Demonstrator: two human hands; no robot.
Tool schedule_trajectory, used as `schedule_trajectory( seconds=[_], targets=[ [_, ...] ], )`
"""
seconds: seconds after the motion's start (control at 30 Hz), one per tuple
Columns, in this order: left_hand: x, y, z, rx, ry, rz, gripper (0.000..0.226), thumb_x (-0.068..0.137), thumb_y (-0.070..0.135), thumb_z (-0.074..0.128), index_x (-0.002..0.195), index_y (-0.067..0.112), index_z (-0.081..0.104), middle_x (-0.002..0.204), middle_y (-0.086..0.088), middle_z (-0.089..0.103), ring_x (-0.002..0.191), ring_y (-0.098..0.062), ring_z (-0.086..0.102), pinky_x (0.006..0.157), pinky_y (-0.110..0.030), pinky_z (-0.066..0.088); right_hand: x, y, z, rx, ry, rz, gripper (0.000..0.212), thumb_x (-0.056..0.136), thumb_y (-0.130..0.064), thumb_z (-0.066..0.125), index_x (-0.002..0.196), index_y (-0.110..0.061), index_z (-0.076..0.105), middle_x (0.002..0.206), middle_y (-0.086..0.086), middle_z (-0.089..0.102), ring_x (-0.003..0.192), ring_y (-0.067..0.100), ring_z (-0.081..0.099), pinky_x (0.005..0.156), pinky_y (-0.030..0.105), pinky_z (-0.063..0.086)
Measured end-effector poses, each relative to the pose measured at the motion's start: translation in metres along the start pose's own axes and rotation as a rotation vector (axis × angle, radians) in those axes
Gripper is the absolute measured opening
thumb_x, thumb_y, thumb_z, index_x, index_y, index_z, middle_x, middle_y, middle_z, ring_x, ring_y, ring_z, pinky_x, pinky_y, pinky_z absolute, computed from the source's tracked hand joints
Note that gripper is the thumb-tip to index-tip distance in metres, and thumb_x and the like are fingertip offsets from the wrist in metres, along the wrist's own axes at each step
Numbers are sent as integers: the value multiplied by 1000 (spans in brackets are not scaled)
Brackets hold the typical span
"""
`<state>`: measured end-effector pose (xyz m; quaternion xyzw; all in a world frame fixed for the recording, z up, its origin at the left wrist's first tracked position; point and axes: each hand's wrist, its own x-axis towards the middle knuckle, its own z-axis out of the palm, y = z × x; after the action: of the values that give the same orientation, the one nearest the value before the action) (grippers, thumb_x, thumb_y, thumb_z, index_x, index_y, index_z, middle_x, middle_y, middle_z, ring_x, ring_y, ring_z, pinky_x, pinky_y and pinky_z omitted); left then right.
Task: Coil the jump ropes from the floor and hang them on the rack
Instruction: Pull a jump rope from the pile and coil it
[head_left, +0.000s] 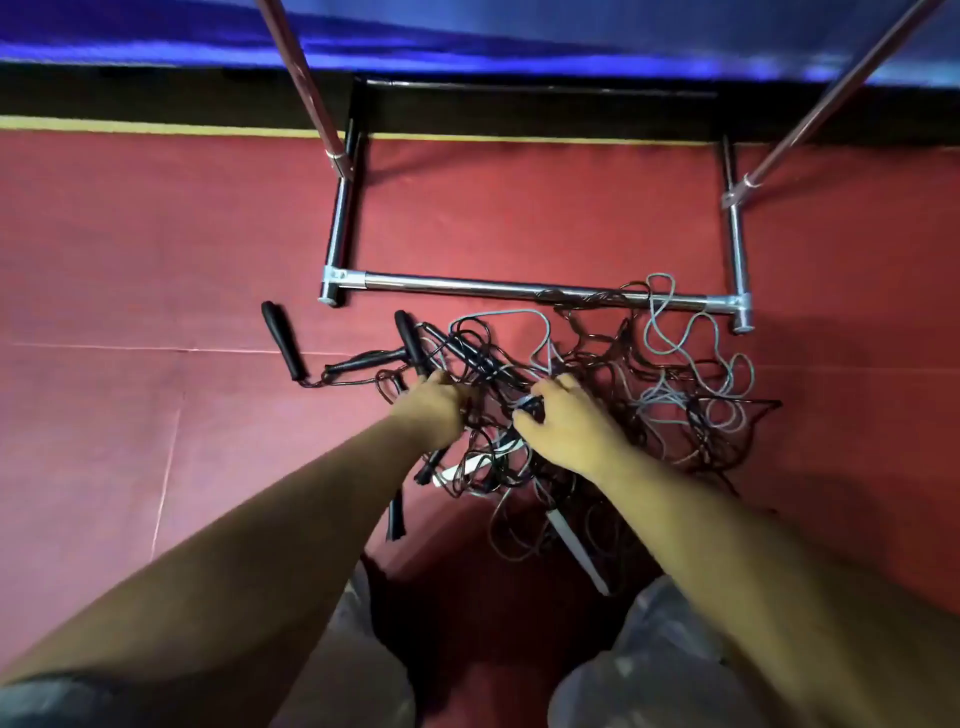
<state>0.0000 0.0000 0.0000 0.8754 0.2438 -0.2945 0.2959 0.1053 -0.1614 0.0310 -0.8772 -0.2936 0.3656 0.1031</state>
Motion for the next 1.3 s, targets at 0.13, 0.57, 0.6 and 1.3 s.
schedule_trajectory(
  seconds=[0.13,0.57,0.6,1.3],
  targets=[
    [13,-9,27,278,-49,-33,47,92,18,52,137,29,57,149,0,41,137,-27,35,113,-43,31,6,-7,23,76,-34,30,49,88,-42,56,126,-10,57,130,11,50,121,31,50,102,41,44],
    [-40,28,-78,-595,-22,179,23,94,-18,42,83,-2,56,73,-6,53,60,-2,54,64,-15,44,-19,-34,-23,545,-96,47,25,85,-15,65,62,-18,58,63,5,56,60,13,48,61,28,39],
    [-50,35,-92,-627,-6,194,24,95,-13,44,82,2,58,72,-7,55,61,-7,54,61,-17,44,-28,-40,-38,643,-131,63,28,87,-14,63,61,-19,56,65,12,60,62,12,48,62,28,39],
    [-258,62,-181,-383,380,249,22,99,16,58,77,18,65,64,13,64,63,5,57,62,-7,40,-270,-154,-327,1084,351,-551,28,100,-12,50,78,0,63,43,-6,36,46,13,37,51,22,36]
  ],
)
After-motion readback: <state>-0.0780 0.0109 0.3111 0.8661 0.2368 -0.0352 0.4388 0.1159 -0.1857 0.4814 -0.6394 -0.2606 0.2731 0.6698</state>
